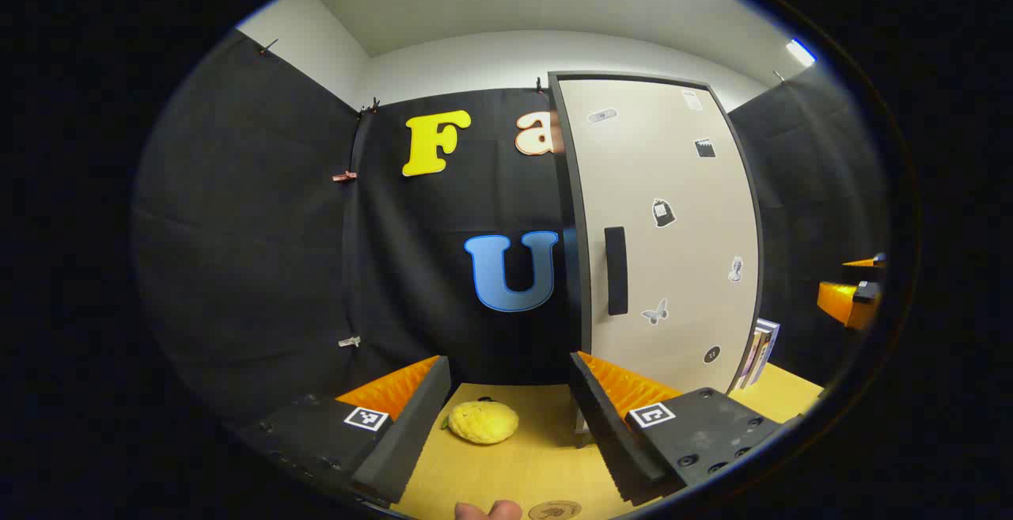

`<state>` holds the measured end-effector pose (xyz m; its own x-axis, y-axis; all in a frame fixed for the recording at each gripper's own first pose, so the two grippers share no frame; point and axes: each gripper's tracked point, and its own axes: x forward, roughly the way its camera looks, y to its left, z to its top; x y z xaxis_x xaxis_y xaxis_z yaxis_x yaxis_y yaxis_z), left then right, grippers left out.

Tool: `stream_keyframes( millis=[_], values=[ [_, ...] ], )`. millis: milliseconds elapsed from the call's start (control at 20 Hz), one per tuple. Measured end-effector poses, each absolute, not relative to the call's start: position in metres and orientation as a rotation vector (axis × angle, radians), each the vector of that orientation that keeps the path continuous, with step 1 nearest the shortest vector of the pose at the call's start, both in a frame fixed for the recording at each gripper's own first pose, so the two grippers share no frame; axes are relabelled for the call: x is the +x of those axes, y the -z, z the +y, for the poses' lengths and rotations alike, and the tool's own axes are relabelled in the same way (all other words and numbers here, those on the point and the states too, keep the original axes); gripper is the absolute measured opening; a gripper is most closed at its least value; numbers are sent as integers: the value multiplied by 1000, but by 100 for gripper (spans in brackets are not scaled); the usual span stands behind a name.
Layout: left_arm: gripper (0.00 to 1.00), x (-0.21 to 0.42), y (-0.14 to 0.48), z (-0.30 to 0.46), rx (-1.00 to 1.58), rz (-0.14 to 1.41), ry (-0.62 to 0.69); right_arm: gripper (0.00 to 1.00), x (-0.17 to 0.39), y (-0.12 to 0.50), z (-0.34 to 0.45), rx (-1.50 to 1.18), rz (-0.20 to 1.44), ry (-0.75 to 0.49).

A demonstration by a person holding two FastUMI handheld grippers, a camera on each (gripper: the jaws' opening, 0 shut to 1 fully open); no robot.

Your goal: Open the cabinet door with the right hand, grasp the bottle in the cabinet with the left hand and place it on the coaster, then close the cabinet door with the right hand.

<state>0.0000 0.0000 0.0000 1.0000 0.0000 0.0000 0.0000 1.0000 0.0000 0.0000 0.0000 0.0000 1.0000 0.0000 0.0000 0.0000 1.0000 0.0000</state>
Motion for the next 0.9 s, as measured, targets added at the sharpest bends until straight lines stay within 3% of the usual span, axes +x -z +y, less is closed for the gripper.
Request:
stream_keyframes(
  millis=[900],
  values=[
    [95,-2,2,13,14,-8,13,97,-3,-11,23,-24,-31,-26]
  ],
)
